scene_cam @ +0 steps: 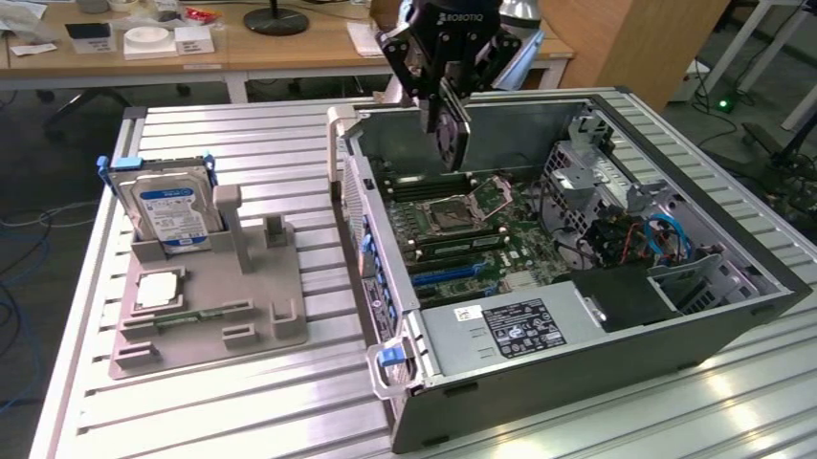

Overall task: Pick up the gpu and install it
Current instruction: 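Pick up the gpu and move the gpu toward the slot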

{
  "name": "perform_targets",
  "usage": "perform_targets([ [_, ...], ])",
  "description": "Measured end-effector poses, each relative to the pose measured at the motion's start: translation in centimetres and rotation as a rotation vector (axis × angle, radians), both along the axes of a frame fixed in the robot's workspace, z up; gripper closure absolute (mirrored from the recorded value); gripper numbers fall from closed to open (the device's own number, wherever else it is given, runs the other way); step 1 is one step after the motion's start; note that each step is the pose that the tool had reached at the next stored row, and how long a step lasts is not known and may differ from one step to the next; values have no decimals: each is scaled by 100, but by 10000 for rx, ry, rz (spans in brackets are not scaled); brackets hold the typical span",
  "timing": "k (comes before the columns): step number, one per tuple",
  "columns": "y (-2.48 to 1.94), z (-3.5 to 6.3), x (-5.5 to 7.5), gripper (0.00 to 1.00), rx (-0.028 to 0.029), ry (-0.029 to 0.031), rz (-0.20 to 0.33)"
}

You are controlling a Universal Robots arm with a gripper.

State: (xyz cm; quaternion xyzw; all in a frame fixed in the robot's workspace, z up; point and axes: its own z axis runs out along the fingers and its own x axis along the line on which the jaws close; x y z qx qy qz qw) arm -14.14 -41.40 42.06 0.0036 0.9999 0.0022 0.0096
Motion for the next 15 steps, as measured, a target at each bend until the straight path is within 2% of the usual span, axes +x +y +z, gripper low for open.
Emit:
perform_targets([
  [15,0,-3,305,72,0,0,20],
])
